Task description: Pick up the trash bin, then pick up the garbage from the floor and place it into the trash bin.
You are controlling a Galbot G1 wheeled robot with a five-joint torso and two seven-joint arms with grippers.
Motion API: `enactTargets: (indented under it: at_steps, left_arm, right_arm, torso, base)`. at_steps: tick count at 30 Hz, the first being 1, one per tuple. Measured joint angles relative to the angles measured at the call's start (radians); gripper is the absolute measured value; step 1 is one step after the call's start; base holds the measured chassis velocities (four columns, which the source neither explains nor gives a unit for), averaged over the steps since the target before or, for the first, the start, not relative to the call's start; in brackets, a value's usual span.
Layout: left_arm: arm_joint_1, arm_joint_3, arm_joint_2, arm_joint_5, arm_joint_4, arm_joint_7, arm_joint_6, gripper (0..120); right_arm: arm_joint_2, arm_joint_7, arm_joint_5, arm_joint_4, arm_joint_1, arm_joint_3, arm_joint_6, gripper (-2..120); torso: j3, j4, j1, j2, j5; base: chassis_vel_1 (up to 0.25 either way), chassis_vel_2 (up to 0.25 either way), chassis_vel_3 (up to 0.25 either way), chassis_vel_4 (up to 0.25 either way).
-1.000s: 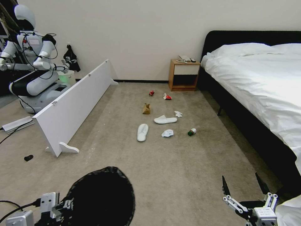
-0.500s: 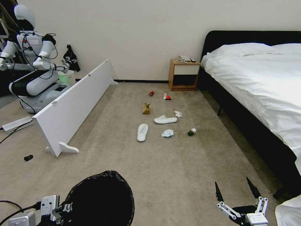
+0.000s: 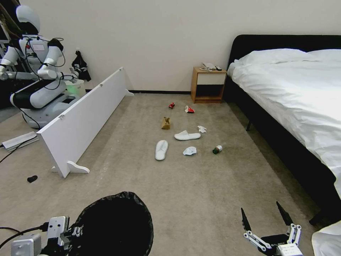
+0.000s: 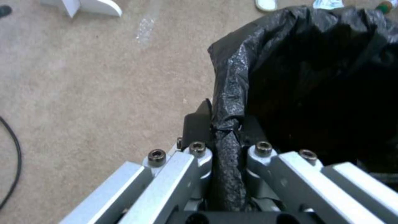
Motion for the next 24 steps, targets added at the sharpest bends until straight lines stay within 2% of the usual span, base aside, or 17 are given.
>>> enactTargets:
  at_steps: [6, 10, 17, 19, 21, 24]
  left_arm:
    - [-0.004, -0.007, -0.005, -0.115, 0.0, -0.046, -0.001, 4]
    - [-0.007, -0.006, -0.007, -0.147, 0.0, -0.06, -0.002, 4]
    - [-0.017, 0.008, -0.008, -0.15, 0.0, -0.073, -0.002, 4]
    - [-0.018, 0.01, -0.009, -0.13, 0.0, -0.069, -0.003, 4]
    - [-0.023, 0.008, -0.01, -0.066, 0.0, -0.043, -0.003, 4]
    - [-0.023, 0.008, -0.01, -0.067, 0.0, -0.042, -0.003, 4]
  right_arm:
    - [0.003, -0.014, 0.01, 0.001, 0.004, 0.003, 0.004, 100]
    - [0.006, -0.02, 0.013, 0.006, 0.004, 0.005, 0.008, 100]
    - [0.015, -0.027, 0.007, 0.008, 0.002, 0.006, 0.018, 100]
    - [0.018, -0.03, 0.003, 0.006, 0.003, 0.006, 0.022, 100]
    - [0.026, -0.039, 0.001, 0.002, 0.004, 0.005, 0.029, 100]
    - [0.027, -0.041, 0.001, 0.002, 0.004, 0.005, 0.03, 100]
  torso:
    - [0.0, -0.0001, 0.0, 0.0, 0.0]
    - [0.0, -0.0001, 0.0, 0.0, 0.0]
    - [0.0, -0.0001, 0.0, 0.0, 0.0]
    - [0.0, -0.0001, 0.0, 0.0, -0.0001]
    - [0.0, -0.0001, 0.0, 0.0, 0.0]
    - [0.0, 0.0, 0.0, 0.0, 0.0]
  base:
    - [0.0, 0.0, 0.0, 0.0]
    - [0.0, 0.0, 0.0, 0.0]
    - [0.0, 0.0, 0.0, 0.0]
    - [0.0, 0.0, 0.0, 0.0]
    - [0.0, 0.0, 0.0, 0.0]
    - [0.0, 0.0, 0.0, 0.0]
